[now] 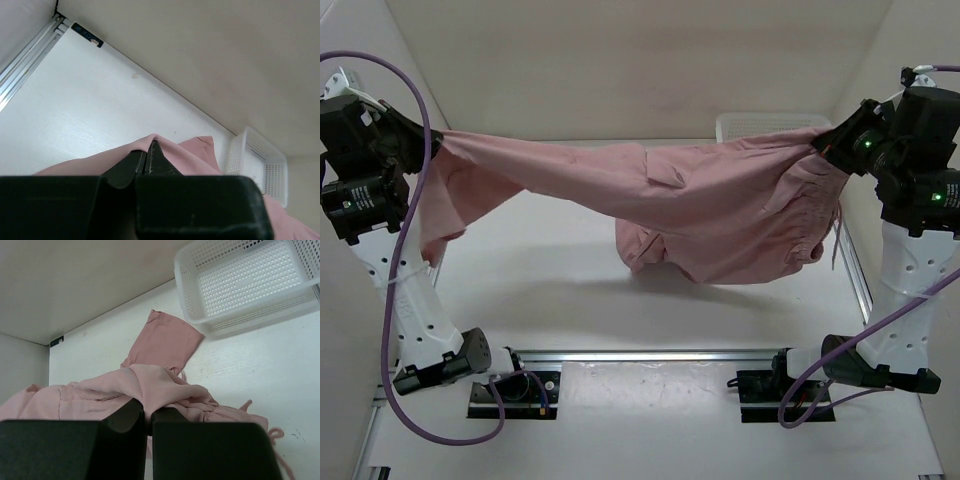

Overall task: Fold and stack the trousers
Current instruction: Flatten the trousers out

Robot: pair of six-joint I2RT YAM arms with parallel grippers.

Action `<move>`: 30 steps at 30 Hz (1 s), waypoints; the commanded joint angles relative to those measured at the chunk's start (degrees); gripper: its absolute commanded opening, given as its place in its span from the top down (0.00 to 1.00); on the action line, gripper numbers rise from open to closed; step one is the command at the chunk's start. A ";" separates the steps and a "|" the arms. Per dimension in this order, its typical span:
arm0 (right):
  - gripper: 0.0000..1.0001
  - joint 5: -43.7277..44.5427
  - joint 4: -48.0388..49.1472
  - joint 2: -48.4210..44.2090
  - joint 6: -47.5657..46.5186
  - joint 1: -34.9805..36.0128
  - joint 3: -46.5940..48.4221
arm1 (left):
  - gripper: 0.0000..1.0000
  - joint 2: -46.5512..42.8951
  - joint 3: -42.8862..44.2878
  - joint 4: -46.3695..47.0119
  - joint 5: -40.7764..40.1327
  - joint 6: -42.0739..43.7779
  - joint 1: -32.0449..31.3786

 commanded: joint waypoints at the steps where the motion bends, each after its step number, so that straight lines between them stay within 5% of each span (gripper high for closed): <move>1: 1.00 1.77 1.24 -1.05 -1.75 -0.18 0.86 | 0.90 -1.03 0.74 0.58 -4.09 1.80 0.23; 22: 1.00 1.94 -3.08 -7.37 -5.97 -0.18 1.57 | 0.90 -7.61 -3.82 0.58 -1.91 0.22 0.23; 30: 1.00 -0.95 1.55 -9.49 -4.57 -0.18 -8.96 | 0.90 -6.84 -9.36 3.21 2.05 0.22 0.23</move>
